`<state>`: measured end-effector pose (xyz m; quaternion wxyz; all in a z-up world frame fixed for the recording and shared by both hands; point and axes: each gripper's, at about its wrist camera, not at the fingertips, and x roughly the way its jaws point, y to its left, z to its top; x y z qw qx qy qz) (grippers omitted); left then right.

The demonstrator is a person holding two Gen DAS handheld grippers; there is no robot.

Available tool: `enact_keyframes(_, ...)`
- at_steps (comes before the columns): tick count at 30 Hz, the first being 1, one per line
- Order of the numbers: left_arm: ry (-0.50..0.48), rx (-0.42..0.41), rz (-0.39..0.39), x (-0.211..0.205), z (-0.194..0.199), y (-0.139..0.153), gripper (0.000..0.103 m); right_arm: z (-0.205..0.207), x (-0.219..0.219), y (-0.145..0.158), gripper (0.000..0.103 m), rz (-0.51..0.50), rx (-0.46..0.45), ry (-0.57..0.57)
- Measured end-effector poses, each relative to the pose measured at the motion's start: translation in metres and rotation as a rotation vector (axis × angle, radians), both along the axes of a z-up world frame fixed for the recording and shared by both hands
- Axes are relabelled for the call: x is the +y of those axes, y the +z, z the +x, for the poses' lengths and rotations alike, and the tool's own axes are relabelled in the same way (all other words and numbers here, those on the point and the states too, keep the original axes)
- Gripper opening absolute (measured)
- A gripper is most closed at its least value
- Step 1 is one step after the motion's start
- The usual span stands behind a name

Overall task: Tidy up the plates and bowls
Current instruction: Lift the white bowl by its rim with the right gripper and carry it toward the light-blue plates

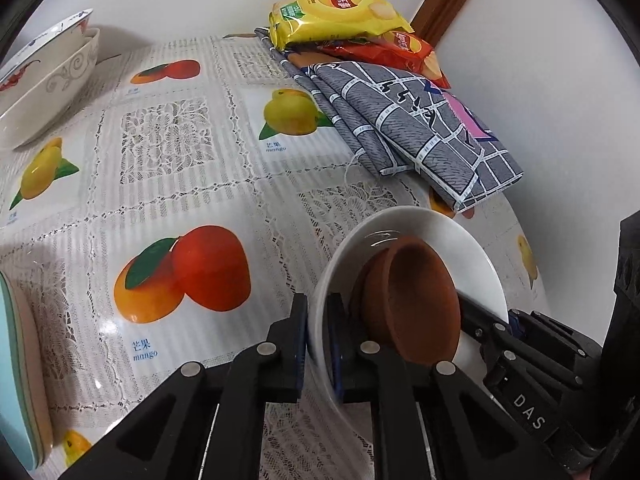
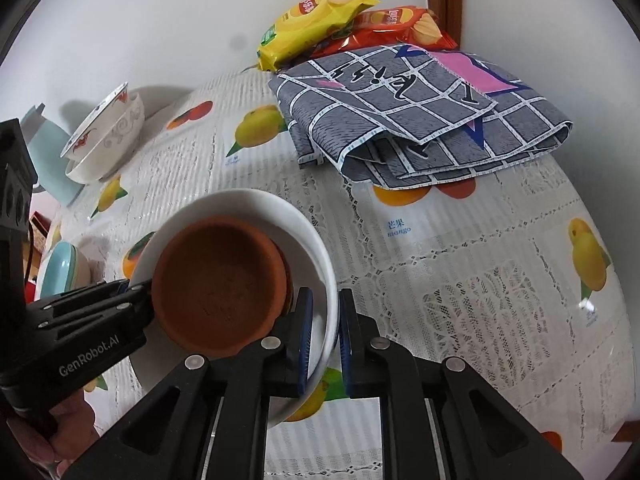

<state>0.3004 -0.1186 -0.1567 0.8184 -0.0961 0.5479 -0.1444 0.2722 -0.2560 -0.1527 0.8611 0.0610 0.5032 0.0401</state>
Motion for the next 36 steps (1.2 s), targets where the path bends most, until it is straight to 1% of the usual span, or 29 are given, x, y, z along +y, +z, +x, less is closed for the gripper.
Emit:
enact_keyframes(5,0.009,0.006,0.000,0.002,-0.003,0.002,0.010,-0.001,0.001,0.004,0.012,0.009,-0.009,0.000)
enact_keyframes(14,0.026,-0.010,0.008,0.012,-0.008,0.017,0.009,-0.007,0.010,0.015,0.012,0.027,-0.033,0.000)
enact_keyframes(21,0.033,-0.043,0.023,0.026,-0.016,0.036,0.009,-0.013,0.022,0.033,0.012,0.041,-0.067,0.009)
enact_keyframes(29,0.044,-0.080,0.015,0.043,-0.024,0.061,0.009,-0.022,0.036,0.057,0.012,0.045,-0.108,0.017)
enact_keyframes(36,0.053,-0.100,0.012,0.054,-0.028,0.075,0.009,-0.026,0.048,0.073,0.012,0.049,-0.131,0.021)
